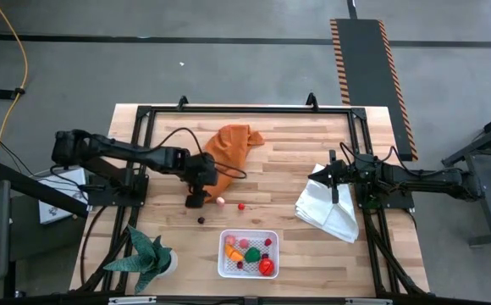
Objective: Pick and placing Produce into tupperware
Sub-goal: Put the peach into the white bin
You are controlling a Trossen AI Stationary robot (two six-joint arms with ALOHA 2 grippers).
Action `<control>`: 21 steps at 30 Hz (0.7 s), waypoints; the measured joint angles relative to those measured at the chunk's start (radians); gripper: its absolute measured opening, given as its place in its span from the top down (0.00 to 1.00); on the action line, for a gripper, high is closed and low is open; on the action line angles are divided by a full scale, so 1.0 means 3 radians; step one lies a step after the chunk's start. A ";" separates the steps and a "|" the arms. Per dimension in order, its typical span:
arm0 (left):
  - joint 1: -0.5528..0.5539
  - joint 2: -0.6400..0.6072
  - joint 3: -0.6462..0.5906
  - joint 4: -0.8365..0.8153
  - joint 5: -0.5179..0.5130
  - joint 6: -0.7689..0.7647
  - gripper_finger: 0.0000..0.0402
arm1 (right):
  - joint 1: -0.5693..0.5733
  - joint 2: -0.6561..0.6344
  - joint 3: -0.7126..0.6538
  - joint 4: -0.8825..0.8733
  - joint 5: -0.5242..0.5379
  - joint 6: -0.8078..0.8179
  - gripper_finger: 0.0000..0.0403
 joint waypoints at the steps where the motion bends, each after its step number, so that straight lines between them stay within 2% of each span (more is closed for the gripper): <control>1: -0.0029 0.0038 0.0001 0.0021 -0.0001 0.0003 0.53 | 0.0001 0.0000 0.0001 0.0001 -0.0001 0.0000 1.00; 11: -0.0220 0.0210 0.0001 0.0178 -0.0061 0.0004 0.53 | -0.0001 0.0001 0.0000 0.0000 -0.0001 0.0000 1.00; 21: -0.0330 0.0241 0.0003 0.0315 -0.0117 0.0035 0.44 | -0.0001 0.0001 0.0001 0.0000 0.0000 0.0001 1.00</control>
